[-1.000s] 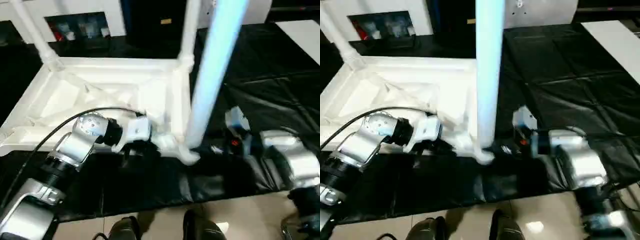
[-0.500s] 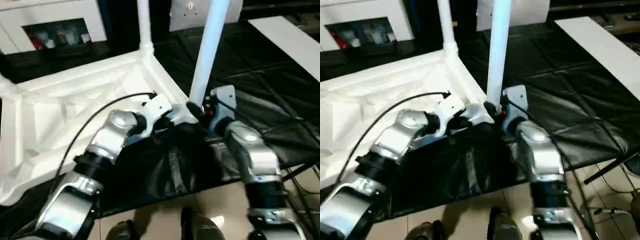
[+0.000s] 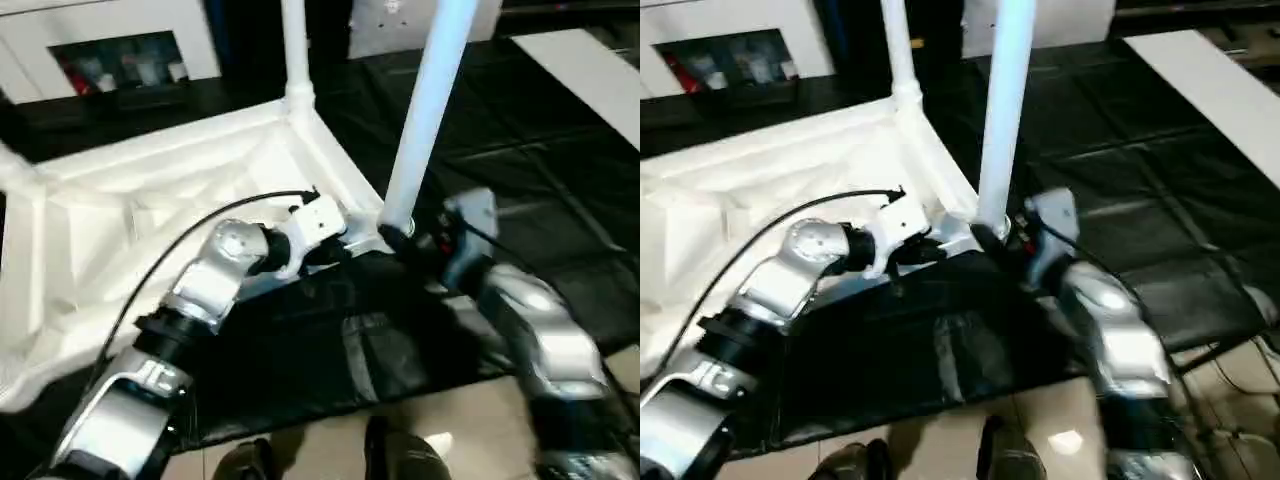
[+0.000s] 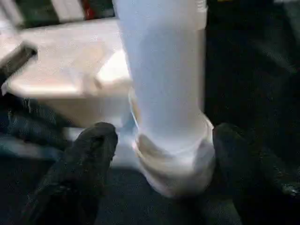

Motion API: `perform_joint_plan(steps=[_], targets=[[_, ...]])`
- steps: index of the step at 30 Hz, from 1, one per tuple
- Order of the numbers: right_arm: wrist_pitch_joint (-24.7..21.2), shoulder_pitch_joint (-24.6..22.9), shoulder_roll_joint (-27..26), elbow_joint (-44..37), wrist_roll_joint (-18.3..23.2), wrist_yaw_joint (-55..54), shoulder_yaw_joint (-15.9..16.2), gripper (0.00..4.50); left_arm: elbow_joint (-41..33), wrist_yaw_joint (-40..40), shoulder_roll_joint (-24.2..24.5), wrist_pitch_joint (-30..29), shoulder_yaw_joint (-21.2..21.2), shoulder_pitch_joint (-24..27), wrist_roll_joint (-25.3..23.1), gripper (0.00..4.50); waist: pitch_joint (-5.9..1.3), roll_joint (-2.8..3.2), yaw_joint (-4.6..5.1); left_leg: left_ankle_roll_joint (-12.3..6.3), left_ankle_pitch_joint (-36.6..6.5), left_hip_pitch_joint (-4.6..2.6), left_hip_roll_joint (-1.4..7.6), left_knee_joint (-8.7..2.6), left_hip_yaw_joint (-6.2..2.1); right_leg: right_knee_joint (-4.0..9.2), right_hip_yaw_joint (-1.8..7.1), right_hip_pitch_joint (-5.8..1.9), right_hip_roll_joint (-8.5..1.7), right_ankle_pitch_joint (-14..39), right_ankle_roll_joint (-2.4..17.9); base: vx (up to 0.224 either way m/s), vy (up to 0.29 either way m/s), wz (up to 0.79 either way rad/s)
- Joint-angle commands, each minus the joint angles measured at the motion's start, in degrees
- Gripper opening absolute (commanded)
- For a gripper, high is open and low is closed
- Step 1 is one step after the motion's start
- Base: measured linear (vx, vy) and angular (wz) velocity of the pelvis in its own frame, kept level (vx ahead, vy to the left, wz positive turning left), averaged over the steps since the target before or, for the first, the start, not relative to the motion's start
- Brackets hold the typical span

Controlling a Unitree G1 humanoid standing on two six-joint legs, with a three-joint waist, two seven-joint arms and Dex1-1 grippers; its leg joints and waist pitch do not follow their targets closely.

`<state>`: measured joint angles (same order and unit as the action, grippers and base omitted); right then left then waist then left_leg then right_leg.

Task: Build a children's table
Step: Rotate leg to tighten

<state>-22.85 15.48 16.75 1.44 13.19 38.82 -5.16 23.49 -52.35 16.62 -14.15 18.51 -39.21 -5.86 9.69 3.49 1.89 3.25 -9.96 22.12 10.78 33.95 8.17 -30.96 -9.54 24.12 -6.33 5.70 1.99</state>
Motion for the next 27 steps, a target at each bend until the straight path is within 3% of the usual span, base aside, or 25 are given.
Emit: perform_joint_plan(steps=[1, 3, 5, 8, 10, 11, 12, 14, 15, 16, 18, 21, 23, 24, 25, 27], targets=[[-0.16, -1.62, 2.46, -2.96, 2.39, 3.44, -3.41, 3.88, 0.25, -0.32, 1.54, 1.50, -0.05, -0.40, -0.51, 0.00, -6.21, -0.94, -0.47, -8.69, -9.73, 0.07, 1.20, -2.97, 0.05, 3.18, 3.38, -4.68, -2.55, 19.68, 8.66, 0.000, 0.000, 0.00], [-0.63, -2.25, 3.26, -3.50, 2.96, 4.09, -4.15, 4.07, 0.35, -0.32, 1.69, 1.66, -0.06, -0.43, -0.42, 0.00, -6.09, -0.82, -1.09, -8.41, -9.43, 0.10, 1.30, -3.05, 0.03, 3.29, 3.18, -4.74, -2.47, 21.86, 7.98, 0.000, 0.000, 0.00], [-2.21, -5.06, 6.32, -6.39, 5.04, 5.61, -7.04, 4.28, -0.28, -1.78, 2.21, 2.63, 0.17, 0.08, 0.03, 0.00, -5.70, -0.76, -1.17, -7.44, -11.17, -0.22, 1.13, -3.11, 0.13, 4.19, 3.03, -4.57, -2.29, 25.95, 6.35, 0.000, 0.000, 0.00], [-6.20, -7.06, 7.41, -10.64, 10.60, 6.75, -9.83, 4.47, -0.70, -2.47, 2.55, 3.54, 0.25, 0.63, 0.32, 0.00, -5.63, -0.58, -1.18, -7.02, -12.27, -0.31, 1.21, -3.24, -0.12, 4.42, 2.82, -4.42, -2.15, 27.76, 5.46, 0.000, 0.000, 0.00], [-6.62, -7.21, 7.45, -10.99, 11.15, 6.83, -9.98, 4.47, -0.71, -2.46, 2.59, 3.68, 0.26, 0.68, 0.31, 0.00, -5.66, -0.68, -1.09, -6.78, -12.91, -0.20, 1.06, -3.24, -0.19, 4.52, 2.62, -4.50, -2.10, 28.83, 4.92, 0.000, 0.000, 0.00], [-6.65, -9.42, 8.41, -14.52, 11.96, 8.28, -8.60, 4.47, -0.83, -1.93, 2.57, 5.16, 0.12, 1.04, 0.48, 0.00, -5.63, -0.28, -1.08, -6.03, -13.48, -0.49, 0.98, -3.20, -0.19, 4.94, 2.49, -4.22, -2.06, 30.55, 4.08, 0.000, 0.000, 0.00], [-7.28, -11.17, 8.72, -17.73, 12.75, 9.31, -6.92, 4.47, -1.11, -0.80, 1.91, 5.88, -0.68, 1.27, 1.12, 0.00, -5.91, -0.31, -1.30, -6.30, -12.76, -0.73, 1.06, -3.17, -0.05, 4.90, 2.80, -4.17, -2.03, 28.93, 4.27, 0.000, 0.000, 0.00], [-7.62, -11.83, 8.39, -19.61, 13.57, 9.83, -5.77, 4.47, -1.84, -0.51, 1.29, 5.53, -1.52, 1.46, 2.15, 0.00, -5.92, -0.34, -1.28, -6.94, -12.64, -0.28, 1.30, -3.40, -0.24, 4.48, 2.69, -4.35, -1.89, 27.26, 5.02, 0.000, 0.000, 0.00], [-7.74, -12.01, 7.88, -20.91, 14.44, 9.84, -5.14, 4.47, -2.89, -0.94, 0.86, 4.41, -2.39, 1.76, 3.51, 0.00, -6.23, -0.07, -1.22, -6.80, -12.40, -0.39, 1.30, -3.24, -0.25, 4.48, 2.71, -4.38, -2.03, 26.71, 5.23, 0.000, 0.000, 0.00], [-8.26, -11.79, 7.00, -22.16, 15.50, 9.13, -4.82, 4.49, -4.15, -1.13, 0.37, 3.04, -3.57, 2.07, 5.17, 0.27, -6.11, -0.05, -1.23, -6.81, -12.31, -0.29, 1.27, -3.26, -0.27, 4.40, 2.73, -4.34, -2.05, 26.52, 5.43, 0.000, 0.000, 0.00], [-8.38, -10.48, 4.83, -24.00, 16.95, 7.57, -4.01, 4.49, -6.85, 0.04, -0.32, 0.45, -6.27, 2.76, 7.77, 0.27, -6.35, 0.55, -1.33, -6.64, -12.15, -0.42, 1.32, -3.24, -0.30, 4.29, 2.80, -4.26, -2.06, 25.99, 5.98, 0.000, 0.000, 0.00], [-8.95, -8.72, 3.16, -25.38, 17.68, 6.16, -2.74, 4.50, -9.31, 0.78, 0.21, -1.49, -7.63, 3.87, 8.65, 0.63, -6.21, 0.43, -1.41, -6.18, -12.61, -0.49, 1.58, -3.45, -0.35, 4.09, 2.85, -4.18, -1.98, 25.25, 6.66, 0.000, 0.000, 0.00], [-8.98, -6.34, 1.26, -26.39, 18.51, 4.34, -1.07, 4.50, -12.69, 1.23, 2.24, -3.74, -8.10, 6.38, 8.17, 0.79, -5.91, 0.47, -1.36, -5.56, -13.88, -0.68, 1.40, -3.54, -0.29, 4.13, 2.90, -3.99, -2.02, 27.61, 5.64, 0.000, 0.000, 0.00], [-9.11, -5.32, 0.47, -26.50, 18.60, 3.53, -0.66, 4.50, -14.12, 0.99, 3.09, -4.49, -8.26, 7.42, 8.31, 0.93, -5.41, 0.25, -1.08, -5.16, -15.01, -0.48, 1.02, -3.65, -0.21, 4.59, 2.67, -3.94, -1.87, 30.85, 3.92, 0.000, 0.000, 0.00], [-9.10, -4.33, -0.28, -26.44, 18.56, 2.93, -0.29, 4.50, -15.57, 0.66, 3.88, -5.25, -8.48, 8.44, 8.54, 1.03, -5.55, 0.43, -1.10, -4.73, -15.32, -0.70, 0.91, -3.51, -0.20, 4.71, 2.65, -3.87, -1.98, 32.25, 3.24, 0.000, 0.000, 0.00], [-8.03, -1.39, -2.50, -25.31, 17.95, 1.76, 0.96, 4.50, -20.74, -0.22, 5.88, -8.36, -9.86, 11.89, 9.41, 1.13, -5.63, 0.94, -0.51, -3.72, -15.25, -0.41, 1.05, -3.62, -0.55, 4.71, 2.55, -3.96, -2.25, 33.73, 1.96, 0.000, 0.000, 0.00]])
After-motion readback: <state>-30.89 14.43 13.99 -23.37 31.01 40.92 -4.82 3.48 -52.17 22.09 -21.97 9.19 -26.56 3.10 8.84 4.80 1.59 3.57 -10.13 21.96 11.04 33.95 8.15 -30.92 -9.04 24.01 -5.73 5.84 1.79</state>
